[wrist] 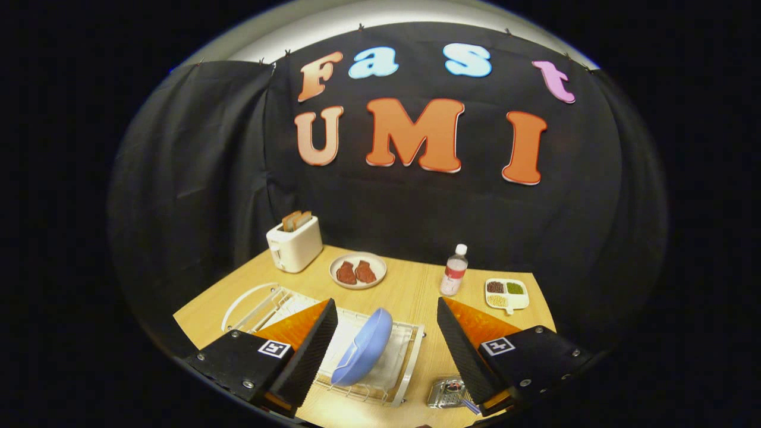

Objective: Take the plate from the dish rack, then take the spoon from the basket and place it into the plate.

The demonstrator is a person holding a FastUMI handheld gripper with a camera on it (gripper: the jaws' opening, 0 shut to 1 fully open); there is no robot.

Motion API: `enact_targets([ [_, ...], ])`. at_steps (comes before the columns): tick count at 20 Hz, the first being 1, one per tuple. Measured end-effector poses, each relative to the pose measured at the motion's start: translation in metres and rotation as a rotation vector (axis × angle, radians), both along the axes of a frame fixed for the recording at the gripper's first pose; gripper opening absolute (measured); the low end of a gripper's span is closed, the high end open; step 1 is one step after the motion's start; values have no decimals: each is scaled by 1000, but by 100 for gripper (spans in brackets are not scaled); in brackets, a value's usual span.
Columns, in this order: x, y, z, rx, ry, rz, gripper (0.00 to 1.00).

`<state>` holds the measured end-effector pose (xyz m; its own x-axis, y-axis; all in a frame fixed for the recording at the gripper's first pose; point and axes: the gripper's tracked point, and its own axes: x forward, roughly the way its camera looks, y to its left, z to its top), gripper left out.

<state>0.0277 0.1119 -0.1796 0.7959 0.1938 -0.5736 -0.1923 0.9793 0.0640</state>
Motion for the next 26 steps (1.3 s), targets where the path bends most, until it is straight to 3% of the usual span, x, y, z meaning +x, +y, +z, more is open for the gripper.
enact_targets([
  [6, 3, 15, -65, -58, 230, 26, 99],
  [9, 4, 19, -89, -88, 315, 24, 95],
  [13, -1, 21, -116, -129, 432, 2, 76],
  [18, -2, 21, -131, -177, 516, -87, 41],
  [24, 2, 2, -115, -270, 489, -277, 22],
  [26, 1, 4, -109, -276, 493, -302, 21],
])
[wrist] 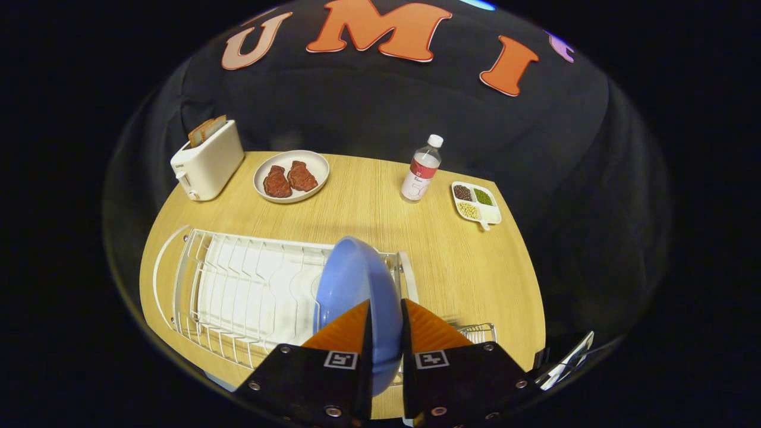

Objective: Take the plate from the dish rack, then take the spoon from the basket and place it into the plate.

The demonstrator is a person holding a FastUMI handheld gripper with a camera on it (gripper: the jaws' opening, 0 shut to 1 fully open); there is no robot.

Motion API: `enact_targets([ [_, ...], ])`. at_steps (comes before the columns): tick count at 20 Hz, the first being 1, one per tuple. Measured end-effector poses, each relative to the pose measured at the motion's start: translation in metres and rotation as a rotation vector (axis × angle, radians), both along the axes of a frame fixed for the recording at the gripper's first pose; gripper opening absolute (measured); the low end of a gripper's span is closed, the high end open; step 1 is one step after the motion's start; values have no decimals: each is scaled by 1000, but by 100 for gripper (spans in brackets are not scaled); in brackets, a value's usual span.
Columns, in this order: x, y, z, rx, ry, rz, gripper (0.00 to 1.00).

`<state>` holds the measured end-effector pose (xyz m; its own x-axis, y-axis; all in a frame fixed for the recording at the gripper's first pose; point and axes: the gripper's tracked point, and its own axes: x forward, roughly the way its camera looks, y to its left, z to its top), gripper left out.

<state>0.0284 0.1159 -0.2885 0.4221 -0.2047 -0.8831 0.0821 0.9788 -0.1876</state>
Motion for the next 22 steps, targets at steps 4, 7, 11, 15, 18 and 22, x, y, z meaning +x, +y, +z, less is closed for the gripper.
enact_targets([
  [4, 1, -8, 18, -123, -41, 7, 21],
  [7, 7, -3, 34, -127, -68, 10, 18],
  [11, -8, -19, 53, -121, -102, 8, 18],
  [15, -35, -27, 63, 18, -108, -16, 17],
  [18, -59, -30, 64, 132, -116, -7, 18],
  [22, -93, -23, 59, 278, -128, 50, 17],
])
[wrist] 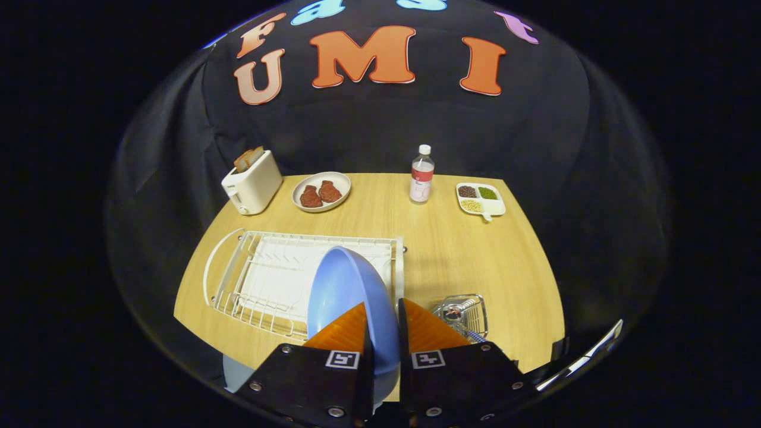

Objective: Take the plate from the dish rack, then take the spoon from the basket and place it into the plate.

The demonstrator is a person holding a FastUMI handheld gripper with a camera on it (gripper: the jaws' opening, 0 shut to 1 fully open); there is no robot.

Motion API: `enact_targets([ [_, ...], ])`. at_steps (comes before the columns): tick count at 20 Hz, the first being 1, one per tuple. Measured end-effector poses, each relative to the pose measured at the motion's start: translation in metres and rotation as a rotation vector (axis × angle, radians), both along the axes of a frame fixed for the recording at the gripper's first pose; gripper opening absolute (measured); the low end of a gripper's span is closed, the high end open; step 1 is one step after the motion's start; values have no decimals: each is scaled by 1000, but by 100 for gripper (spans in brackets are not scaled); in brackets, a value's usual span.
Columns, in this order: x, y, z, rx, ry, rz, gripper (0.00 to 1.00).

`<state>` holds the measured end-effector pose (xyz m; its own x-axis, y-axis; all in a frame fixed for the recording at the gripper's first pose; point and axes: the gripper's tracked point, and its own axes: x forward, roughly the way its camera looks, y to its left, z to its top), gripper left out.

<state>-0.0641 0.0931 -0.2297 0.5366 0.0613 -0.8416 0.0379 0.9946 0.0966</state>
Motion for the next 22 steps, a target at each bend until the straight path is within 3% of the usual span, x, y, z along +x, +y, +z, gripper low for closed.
enact_targets([
  [9, -83, 2, -48, 267, 72, 21, 17],
  [18, -133, 12, -114, 393, 188, -12, 18],
  [22, -142, 15, -140, 389, 218, -56, 17],
])
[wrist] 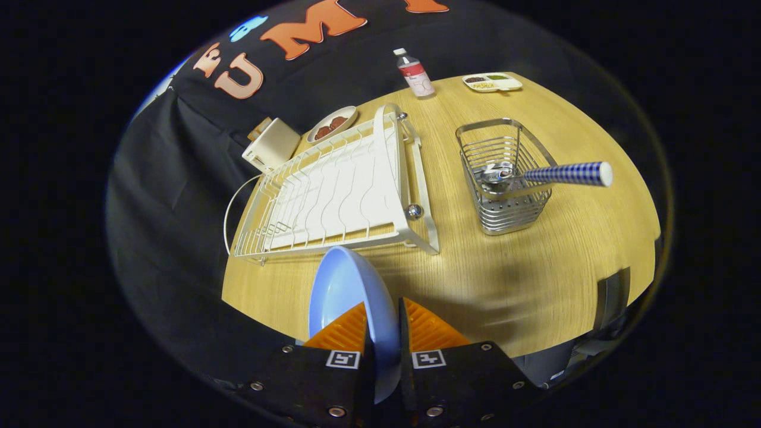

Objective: Take the plate from the dish rack, then take the spoon from the basket and place it into the plate.

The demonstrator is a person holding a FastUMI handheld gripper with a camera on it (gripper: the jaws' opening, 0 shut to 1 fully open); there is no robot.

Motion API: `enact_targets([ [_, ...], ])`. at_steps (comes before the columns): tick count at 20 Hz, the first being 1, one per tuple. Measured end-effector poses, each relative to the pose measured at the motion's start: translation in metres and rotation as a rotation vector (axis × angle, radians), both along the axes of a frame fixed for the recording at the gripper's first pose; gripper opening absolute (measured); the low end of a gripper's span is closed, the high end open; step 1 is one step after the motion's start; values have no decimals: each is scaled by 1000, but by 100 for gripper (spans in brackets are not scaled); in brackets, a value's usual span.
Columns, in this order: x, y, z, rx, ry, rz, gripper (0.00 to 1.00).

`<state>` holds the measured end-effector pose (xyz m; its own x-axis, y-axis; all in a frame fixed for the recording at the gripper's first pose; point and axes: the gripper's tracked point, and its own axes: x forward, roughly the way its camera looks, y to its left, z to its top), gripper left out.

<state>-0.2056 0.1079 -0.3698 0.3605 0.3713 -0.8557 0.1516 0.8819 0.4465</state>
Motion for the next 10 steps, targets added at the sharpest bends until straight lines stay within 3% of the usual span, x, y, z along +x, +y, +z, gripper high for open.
enact_targets([
  [4, -2, 11, -15, 59, 45, -59, 18],
  [7, -3, 15, -26, 106, 96, -156, 18],
  [10, 3, 18, -35, 86, 100, -199, 20],
])
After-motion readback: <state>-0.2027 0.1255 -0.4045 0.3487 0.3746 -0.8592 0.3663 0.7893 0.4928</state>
